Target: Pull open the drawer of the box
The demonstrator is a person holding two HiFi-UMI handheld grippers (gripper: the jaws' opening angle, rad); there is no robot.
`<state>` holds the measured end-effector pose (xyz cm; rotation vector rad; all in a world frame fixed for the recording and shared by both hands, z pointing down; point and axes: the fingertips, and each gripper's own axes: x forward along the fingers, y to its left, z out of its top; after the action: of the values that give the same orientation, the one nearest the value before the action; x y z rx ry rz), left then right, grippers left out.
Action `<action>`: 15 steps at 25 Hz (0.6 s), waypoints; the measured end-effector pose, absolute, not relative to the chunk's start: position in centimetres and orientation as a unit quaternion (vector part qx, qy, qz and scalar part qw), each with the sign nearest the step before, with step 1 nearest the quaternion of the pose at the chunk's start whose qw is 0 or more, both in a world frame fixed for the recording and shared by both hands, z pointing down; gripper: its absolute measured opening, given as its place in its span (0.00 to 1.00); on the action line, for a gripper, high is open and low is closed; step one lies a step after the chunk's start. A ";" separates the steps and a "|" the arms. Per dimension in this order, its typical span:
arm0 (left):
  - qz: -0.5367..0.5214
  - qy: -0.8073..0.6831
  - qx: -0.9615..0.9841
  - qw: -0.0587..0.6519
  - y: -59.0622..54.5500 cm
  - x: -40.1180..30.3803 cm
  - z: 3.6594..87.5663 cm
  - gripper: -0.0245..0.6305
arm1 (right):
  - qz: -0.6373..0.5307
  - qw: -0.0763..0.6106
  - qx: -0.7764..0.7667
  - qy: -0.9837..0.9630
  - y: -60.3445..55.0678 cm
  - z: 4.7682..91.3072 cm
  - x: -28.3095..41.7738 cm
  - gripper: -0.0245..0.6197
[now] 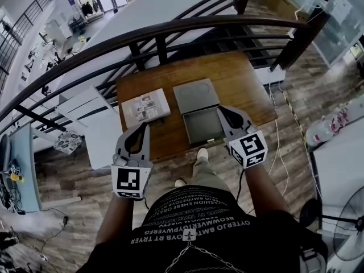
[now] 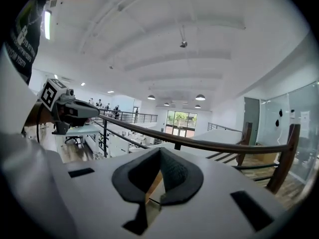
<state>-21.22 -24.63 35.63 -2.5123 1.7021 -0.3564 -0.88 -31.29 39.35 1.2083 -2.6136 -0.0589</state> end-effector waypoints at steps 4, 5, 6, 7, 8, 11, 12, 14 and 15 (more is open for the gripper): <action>-0.118 0.550 -0.826 0.042 -25.5 -20.9 35.9 0.04 | -0.028 0.130 0.419 -0.898 -32.2 38.7 -0.8 0.03; -0.119 0.548 -0.827 0.041 -25.6 -20.8 36.0 0.04 | -0.027 0.131 0.421 -0.897 -32.4 38.6 -0.6 0.03; -0.120 0.548 -0.827 0.041 -25.6 -20.8 36.0 0.04 | -0.027 0.131 0.423 -0.896 -32.5 38.5 -0.4 0.03; -0.122 0.548 -0.827 0.041 -25.7 -20.8 36.0 0.04 | -0.027 0.130 0.424 -0.896 -32.6 38.3 -0.3 0.03; -0.123 0.549 -0.826 0.043 -25.8 -20.9 36.0 0.04 | -0.027 0.129 0.426 -0.895 -32.7 38.2 -0.1 0.03; -0.123 0.550 -0.824 0.047 -26.2 -21.1 35.8 0.04 | -0.029 0.129 0.428 -0.894 -32.7 38.1 0.2 0.03; -0.123 0.551 -0.824 0.049 -26.3 -21.1 35.8 0.04 | -0.030 0.130 0.427 -0.894 -32.7 38.1 0.2 0.03; -0.122 0.554 -0.822 0.053 -26.6 -21.2 35.7 0.04 | -0.034 0.132 0.423 -0.896 -32.7 37.9 0.1 0.03; -0.122 0.555 -0.821 0.055 -26.8 -21.3 35.7 0.04 | -0.037 0.132 0.421 -0.897 -32.7 37.7 0.0 0.03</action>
<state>-21.27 -26.77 35.68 -2.4922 1.6863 -0.3703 -0.04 -32.75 37.73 1.2222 -2.6022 -0.1079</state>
